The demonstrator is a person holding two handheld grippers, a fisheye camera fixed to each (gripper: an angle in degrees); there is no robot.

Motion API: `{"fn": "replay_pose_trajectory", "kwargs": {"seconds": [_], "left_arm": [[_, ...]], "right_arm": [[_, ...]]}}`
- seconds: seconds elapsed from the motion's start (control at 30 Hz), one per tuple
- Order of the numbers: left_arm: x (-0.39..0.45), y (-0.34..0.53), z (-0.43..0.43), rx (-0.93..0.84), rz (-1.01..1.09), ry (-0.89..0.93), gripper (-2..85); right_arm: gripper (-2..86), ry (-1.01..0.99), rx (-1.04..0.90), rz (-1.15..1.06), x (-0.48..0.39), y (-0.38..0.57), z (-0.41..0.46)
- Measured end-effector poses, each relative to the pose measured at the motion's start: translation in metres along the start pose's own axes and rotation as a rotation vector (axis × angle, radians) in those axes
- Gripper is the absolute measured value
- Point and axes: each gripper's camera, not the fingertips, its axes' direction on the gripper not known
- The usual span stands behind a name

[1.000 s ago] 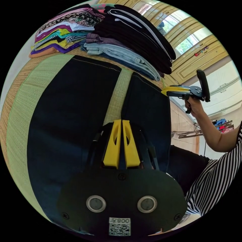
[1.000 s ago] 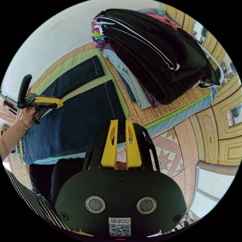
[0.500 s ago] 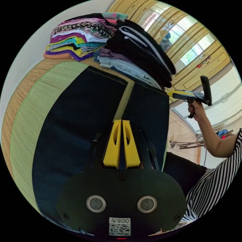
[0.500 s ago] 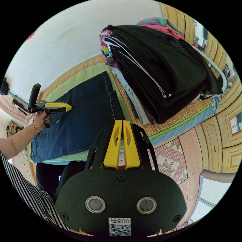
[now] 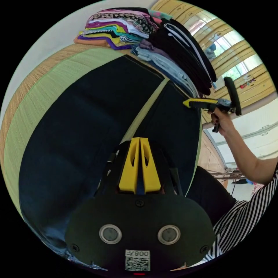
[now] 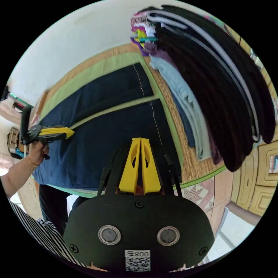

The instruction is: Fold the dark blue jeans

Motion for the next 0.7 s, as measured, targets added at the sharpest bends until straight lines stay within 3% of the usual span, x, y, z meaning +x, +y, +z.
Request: {"fn": "replay_pose_trajectory", "kwargs": {"seconds": [0.23,0.4,0.6,0.67,0.7], "left_arm": [[-0.026,0.133,-0.061,0.115,-0.096,0.011,0.0],[-0.070,0.305,-0.110,0.145,-0.453,-0.083,0.0],[-0.112,0.480,-0.146,0.169,-0.842,-0.229,0.0],[-0.124,0.519,-0.143,0.152,-0.896,-0.182,0.1],[-0.127,0.543,-0.148,0.228,-0.923,-0.131,0.1]], "right_arm": [[0.0,-0.088,0.051,-0.090,-0.064,-0.008,-0.016],[0.0,-0.346,-0.052,-0.360,-0.196,-0.006,0.014],[0.0,-0.324,-0.245,-0.591,-0.338,0.003,0.080],[0.0,-0.276,-0.226,-0.601,-0.358,0.005,0.090],[0.1,-0.283,-0.249,-0.589,-0.366,0.001,0.092]]}}
